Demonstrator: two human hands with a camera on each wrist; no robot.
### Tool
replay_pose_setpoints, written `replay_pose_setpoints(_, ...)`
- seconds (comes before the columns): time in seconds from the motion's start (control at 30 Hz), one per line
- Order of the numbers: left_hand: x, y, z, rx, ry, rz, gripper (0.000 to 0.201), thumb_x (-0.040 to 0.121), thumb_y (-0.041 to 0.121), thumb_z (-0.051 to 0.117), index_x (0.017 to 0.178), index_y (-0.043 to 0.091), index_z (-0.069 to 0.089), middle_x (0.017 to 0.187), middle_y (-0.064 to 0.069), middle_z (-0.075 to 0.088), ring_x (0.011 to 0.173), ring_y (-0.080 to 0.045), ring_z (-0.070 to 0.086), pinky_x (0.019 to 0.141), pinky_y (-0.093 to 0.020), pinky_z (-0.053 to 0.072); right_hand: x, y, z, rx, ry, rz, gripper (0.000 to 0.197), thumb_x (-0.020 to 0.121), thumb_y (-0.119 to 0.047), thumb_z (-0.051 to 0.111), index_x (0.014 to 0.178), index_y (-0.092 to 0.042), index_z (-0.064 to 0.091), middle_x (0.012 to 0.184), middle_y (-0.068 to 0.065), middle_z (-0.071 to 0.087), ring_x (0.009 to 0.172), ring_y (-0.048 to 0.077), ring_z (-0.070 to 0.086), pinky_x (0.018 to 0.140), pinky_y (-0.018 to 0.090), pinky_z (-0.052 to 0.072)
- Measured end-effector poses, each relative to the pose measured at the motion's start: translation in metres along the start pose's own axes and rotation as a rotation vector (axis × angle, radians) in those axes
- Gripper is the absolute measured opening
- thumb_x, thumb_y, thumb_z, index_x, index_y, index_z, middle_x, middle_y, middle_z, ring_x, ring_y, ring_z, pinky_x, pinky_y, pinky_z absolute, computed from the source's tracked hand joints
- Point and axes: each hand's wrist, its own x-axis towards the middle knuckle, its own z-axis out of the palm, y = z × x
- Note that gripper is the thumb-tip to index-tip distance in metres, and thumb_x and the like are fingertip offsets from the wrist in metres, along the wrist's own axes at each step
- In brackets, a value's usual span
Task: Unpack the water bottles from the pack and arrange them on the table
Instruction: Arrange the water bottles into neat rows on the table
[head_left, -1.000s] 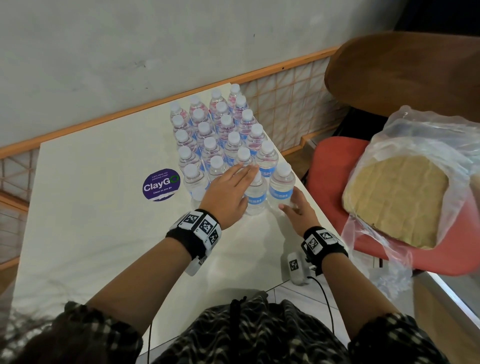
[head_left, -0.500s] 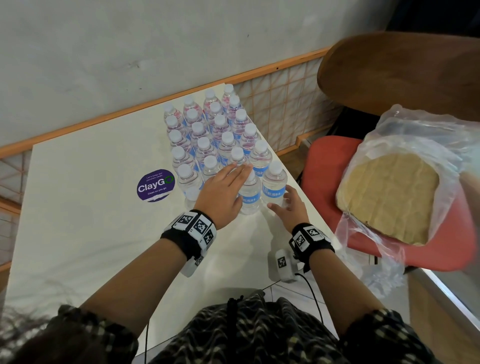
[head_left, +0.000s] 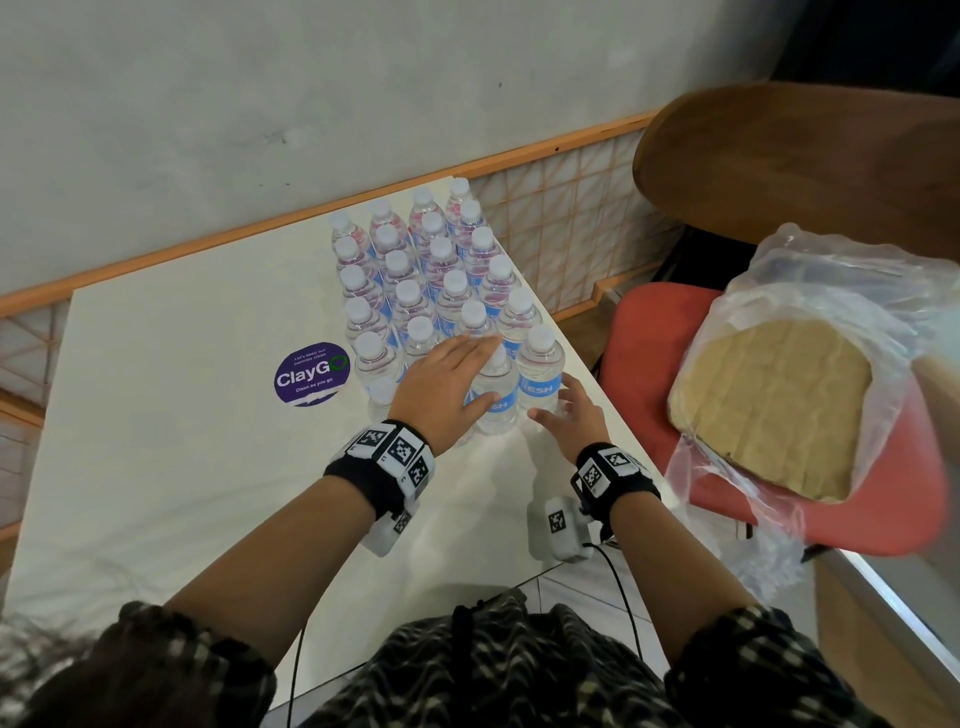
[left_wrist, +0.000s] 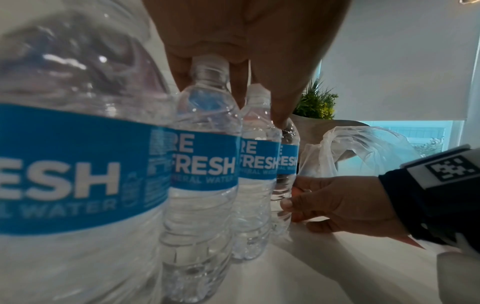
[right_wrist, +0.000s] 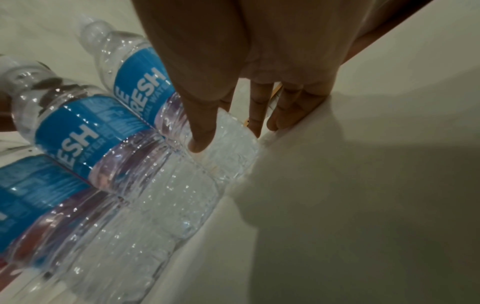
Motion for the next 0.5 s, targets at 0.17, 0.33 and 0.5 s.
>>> replay_pose_setpoints(0.17, 0.004, 0.0054, -0.0017, -0.06, 0.057, -0.063, 0.057, 0.089, 0.031, 0.061, 0.142, 0.023, 0.041, 0.132, -0.003, 0.056, 0.123, -0.023, 0.048, 0.099, -0.035, 0.041, 0.0003, -0.0026, -0.0021, -0.011, -0.02, 0.003, 0.066, 0.077, -0.033, 0.074, 0.135, -0.03, 0.042, 0.128, 0.004, 0.058, 0.117, 0.026, 0.05, 0.103, 0.045, 0.039)
replay_pose_setpoints(0.33, 0.0063, 0.0051, -0.0009, -0.078, 0.052, -0.091, 0.056, 0.089, 0.029, 0.062, 0.141, 0.023, 0.041, 0.133, -0.002, 0.056, 0.123, -0.023, 0.048, 0.099, -0.036, 0.04, 0.002, -0.0041, -0.0021, -0.022, -0.023, 0.01, 0.066, 0.077, -0.033, 0.075, 0.135, -0.031, 0.042, 0.126, 0.003, 0.058, 0.117, 0.027, 0.05, 0.104, 0.046, 0.039)
replay_pose_setpoints(0.5, 0.0073, 0.006, -0.001, -0.083, 0.052, -0.121, 0.056, 0.09, 0.029, 0.06, 0.142, 0.024, 0.039, 0.136, -0.001, 0.053, 0.125, -0.022, 0.045, 0.1, -0.036, 0.039, 0.0029, -0.0043, -0.002, -0.033, -0.029, 0.01, 0.067, 0.078, -0.033, 0.074, 0.135, -0.032, 0.041, 0.127, 0.003, 0.058, 0.118, 0.028, 0.048, 0.104, 0.047, 0.038)
